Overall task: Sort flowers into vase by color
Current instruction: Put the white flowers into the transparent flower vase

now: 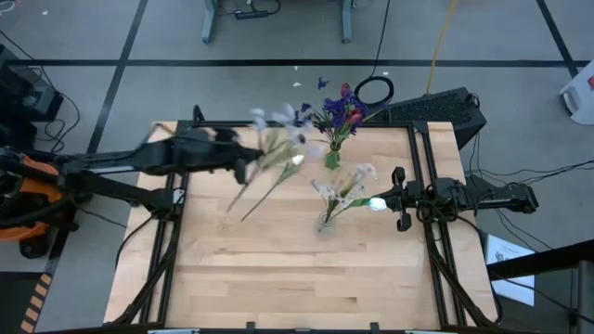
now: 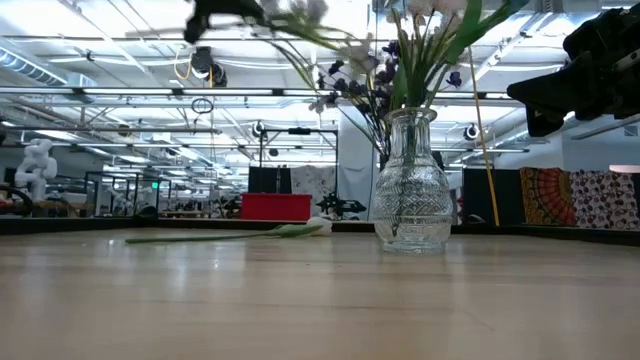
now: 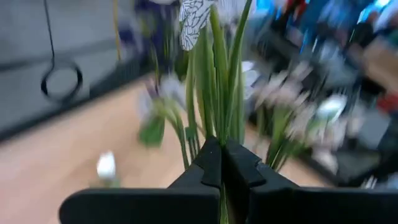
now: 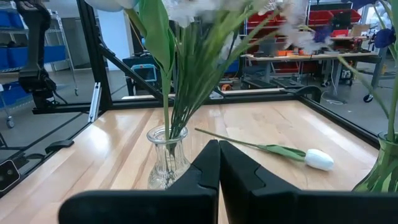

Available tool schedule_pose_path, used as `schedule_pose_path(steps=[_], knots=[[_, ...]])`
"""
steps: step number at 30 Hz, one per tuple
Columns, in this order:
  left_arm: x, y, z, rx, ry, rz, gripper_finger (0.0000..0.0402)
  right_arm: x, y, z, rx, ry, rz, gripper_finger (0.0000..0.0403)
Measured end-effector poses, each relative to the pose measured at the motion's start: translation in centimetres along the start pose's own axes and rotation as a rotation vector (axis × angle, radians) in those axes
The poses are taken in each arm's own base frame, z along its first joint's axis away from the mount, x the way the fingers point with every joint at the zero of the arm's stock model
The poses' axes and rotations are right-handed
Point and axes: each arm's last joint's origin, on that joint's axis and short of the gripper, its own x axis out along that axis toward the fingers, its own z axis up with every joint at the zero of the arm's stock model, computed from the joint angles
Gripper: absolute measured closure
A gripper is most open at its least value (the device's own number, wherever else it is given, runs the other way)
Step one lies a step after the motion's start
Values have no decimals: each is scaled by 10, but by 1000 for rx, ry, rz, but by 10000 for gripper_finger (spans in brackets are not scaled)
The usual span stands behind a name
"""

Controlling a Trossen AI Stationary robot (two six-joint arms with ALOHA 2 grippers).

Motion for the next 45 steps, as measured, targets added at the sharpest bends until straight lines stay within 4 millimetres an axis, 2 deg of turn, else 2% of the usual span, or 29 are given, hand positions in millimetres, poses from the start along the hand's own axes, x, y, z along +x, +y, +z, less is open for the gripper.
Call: schedule_pose_path(steps=[4, 7, 10, 13, 16, 21, 28, 33, 39, 45], knots=[[-38, -7, 14, 8, -183, -43, 401, 0, 0, 0, 0, 0, 0, 403], [-57, -17, 23, 36, -311, -114, 401, 0, 0, 0, 0, 0, 0, 403], [-65, -27, 29, 82, -397, -197, 401, 0, 0, 0, 0, 0, 0, 403], [-60, -40, 28, 127, -428, -279, 401, 0, 0, 0, 0, 0, 0, 403], [-45, -55, 18, 165, -463, -344, 401, 0, 0, 0, 0, 0, 0, 403], [-5, -78, -1, 237, -589, -411, 401, 0, 0, 0, 0, 0, 0, 403], [52, -97, -37, 330, -742, -506, 401, 0, 0, 0, 0, -1, 0, 403], [93, -99, -70, 310, -774, -537, 401, 0, 0, 0, 0, -1, 0, 403], [132, -89, -102, 342, -735, -500, 401, 0, 0, 0, 0, -1, 0, 403], [150, -90, -111, 343, -725, -491, 401, 0, 0, 0, 0, -1, 0, 403]])
